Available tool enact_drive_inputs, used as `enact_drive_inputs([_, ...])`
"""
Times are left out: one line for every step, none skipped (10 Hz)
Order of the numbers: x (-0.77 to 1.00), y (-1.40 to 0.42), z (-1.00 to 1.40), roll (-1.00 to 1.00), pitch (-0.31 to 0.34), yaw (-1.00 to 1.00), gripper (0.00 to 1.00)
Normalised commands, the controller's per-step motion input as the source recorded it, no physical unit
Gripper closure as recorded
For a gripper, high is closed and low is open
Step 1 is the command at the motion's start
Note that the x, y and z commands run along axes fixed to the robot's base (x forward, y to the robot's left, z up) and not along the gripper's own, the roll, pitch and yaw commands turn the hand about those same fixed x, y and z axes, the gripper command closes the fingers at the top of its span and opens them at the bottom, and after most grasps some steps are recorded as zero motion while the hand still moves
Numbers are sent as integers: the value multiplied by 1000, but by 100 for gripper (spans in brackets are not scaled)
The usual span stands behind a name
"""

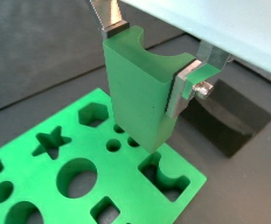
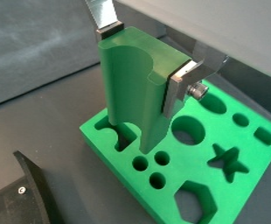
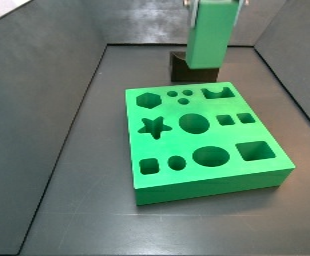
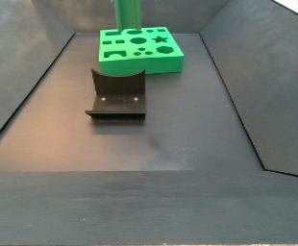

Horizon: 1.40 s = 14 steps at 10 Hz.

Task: Pick up the arch object. Move up. Place the arch object on the fixture. Regrasp the arch object. Move to above the board. Insert the arch object.
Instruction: Insert the arch object.

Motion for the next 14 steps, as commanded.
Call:
enact_drive_inputs([826, 0, -406, 0, 16, -306, 100])
enact_drive_inputs([869, 0, -437, 0, 23, -266, 100])
enact_drive_inputs([897, 0, -426, 0, 20, -237, 100])
enact_drive_inputs([951, 0, -406, 0, 50, -163, 100])
enact_drive_inputs([977, 46, -331, 0, 70, -57, 100])
enact_drive_inputs([806, 51, -320, 0, 50, 0, 100])
enact_drive_inputs([586, 63, -314, 0, 0, 54, 100])
enact_drive_inputs([240, 34, -174, 3, 23, 297, 100])
enact_drive_inputs([197, 63, -91, 0, 101, 200, 100])
enact_drive_inputs([183, 46, -123, 0, 90, 151, 100])
enact_drive_inputs([23, 54, -191, 43, 51, 191, 100])
enact_drive_inputs([-43, 60, -26, 0, 46, 114, 100])
enact_drive_inputs([-140, 0, 0, 0, 0, 114, 100])
enact_drive_inputs([-203, 0, 0, 0, 0, 14, 100])
